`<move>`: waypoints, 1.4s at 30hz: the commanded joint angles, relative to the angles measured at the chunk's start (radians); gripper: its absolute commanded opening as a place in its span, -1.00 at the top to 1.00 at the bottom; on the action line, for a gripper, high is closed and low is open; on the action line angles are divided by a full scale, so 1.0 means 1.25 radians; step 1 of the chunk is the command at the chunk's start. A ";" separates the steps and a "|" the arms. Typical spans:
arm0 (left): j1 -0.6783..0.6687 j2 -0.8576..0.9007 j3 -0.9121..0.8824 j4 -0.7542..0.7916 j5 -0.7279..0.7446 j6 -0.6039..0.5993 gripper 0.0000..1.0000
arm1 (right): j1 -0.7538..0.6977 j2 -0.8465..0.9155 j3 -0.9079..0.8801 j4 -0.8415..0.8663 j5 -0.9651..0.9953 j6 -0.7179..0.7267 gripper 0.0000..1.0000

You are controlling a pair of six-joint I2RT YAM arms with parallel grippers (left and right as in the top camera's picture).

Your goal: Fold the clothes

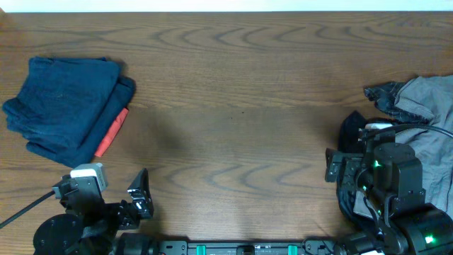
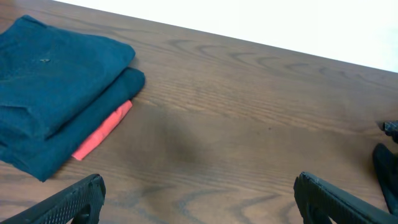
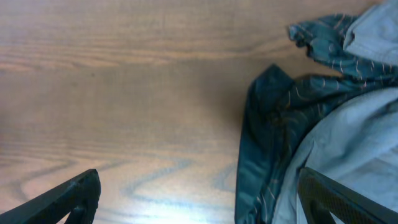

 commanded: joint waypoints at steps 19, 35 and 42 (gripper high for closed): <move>0.001 -0.004 -0.006 0.001 -0.009 0.005 -0.95 | -0.064 -0.095 -0.072 0.060 0.007 -0.012 -0.99; 0.001 -0.004 -0.006 0.001 -0.009 0.005 -0.96 | -0.126 -0.510 -0.583 0.639 -0.094 -0.162 -0.98; 0.001 -0.004 -0.006 0.001 -0.009 0.005 -0.96 | -0.129 -0.544 -0.708 0.869 -0.094 -0.269 -0.98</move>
